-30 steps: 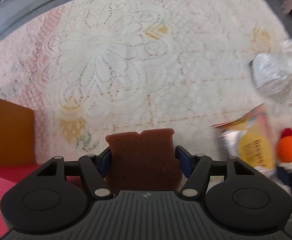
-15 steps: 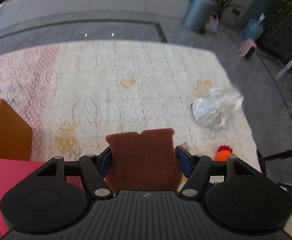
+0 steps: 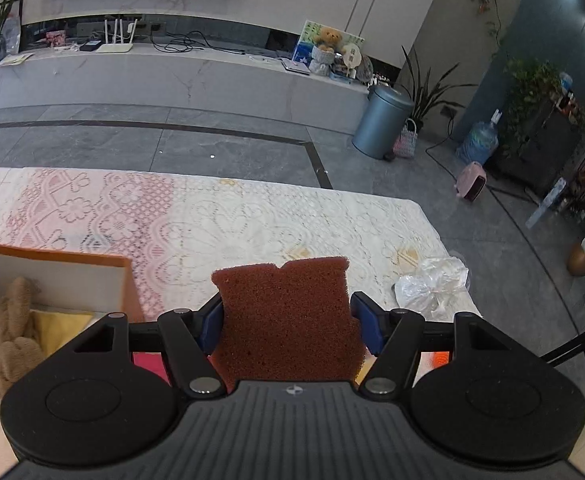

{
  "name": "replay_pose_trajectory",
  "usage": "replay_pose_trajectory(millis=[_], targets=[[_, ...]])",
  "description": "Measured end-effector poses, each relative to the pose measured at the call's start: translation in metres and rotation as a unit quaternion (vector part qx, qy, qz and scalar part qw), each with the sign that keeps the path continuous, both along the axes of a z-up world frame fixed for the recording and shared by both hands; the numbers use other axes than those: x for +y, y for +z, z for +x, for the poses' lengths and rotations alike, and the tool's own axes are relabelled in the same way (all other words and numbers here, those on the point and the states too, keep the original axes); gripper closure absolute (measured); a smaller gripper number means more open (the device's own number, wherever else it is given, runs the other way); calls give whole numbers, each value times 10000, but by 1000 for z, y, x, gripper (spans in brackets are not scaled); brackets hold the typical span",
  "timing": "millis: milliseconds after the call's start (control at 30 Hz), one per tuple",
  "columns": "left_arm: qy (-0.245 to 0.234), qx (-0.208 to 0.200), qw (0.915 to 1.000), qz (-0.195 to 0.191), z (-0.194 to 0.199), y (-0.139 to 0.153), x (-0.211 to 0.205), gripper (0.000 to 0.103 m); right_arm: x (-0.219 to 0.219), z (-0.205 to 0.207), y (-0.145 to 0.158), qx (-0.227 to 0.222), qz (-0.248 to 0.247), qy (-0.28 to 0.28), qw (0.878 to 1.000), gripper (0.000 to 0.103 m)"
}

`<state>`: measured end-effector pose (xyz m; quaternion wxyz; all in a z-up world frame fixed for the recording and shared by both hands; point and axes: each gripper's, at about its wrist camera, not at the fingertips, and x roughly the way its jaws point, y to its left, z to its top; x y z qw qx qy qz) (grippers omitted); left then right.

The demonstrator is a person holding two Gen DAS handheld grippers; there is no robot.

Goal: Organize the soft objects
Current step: 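Carry the sponge into the box and open the left gripper while the right carries the Deego package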

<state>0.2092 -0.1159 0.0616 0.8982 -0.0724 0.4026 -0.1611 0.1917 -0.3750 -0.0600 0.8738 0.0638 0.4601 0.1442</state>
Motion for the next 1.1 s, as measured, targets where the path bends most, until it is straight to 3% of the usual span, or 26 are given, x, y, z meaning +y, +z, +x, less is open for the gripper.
replay_pose_trajectory(millis=[100, 167, 267, 300, 400, 467, 533, 633, 767, 867, 967, 1100], targets=[[122, 94, 9996, -255, 0, 0, 15, 27, 9, 7, 0, -118, -175, -276, 9994, 41], [113, 156, 9990, -407, 2, 0, 21, 27, 20, 12, -4, -117, -539, -141, 9984, 35], [129, 164, 9985, -514, 2, 2, 27, 27, 38, 19, -15, -202, -1243, -35, 9920, 19], [112, 162, 9983, -540, 1, 1, 29, 27, 41, 23, -17, -277, -1250, -56, 9918, 12], [151, 203, 9980, -572, 1, -2, 33, 27, 41, 29, -21, -436, -1157, -140, 9922, 11], [182, 263, 9975, -625, 1, -4, 38, 27, 38, 29, -22, -461, -992, -323, 9935, 14], [229, 271, 9972, -652, 0, -6, 43, 27, 35, 26, -15, -525, -999, -570, 9920, 47], [327, 247, 9971, -641, -1, -7, 52, 28, 34, 23, -10, -532, -960, -674, 9917, 54], [430, 272, 9956, -785, -4, -6, 71, 27, 36, 17, 0, -578, -883, -656, 9922, 58], [613, 193, 9941, -868, -10, -2, 94, 27, 26, 11, 20, -636, -266, -737, 9949, 58], [789, 166, 9906, -1106, -20, 0, 124, 28, 22, 2, 52, -953, 233, -767, 9922, 58], [1099, 23, 9841, -1396, -34, 2, 164, 28, 31, -12, 106, -1558, 309, -727, 9846, 58]])
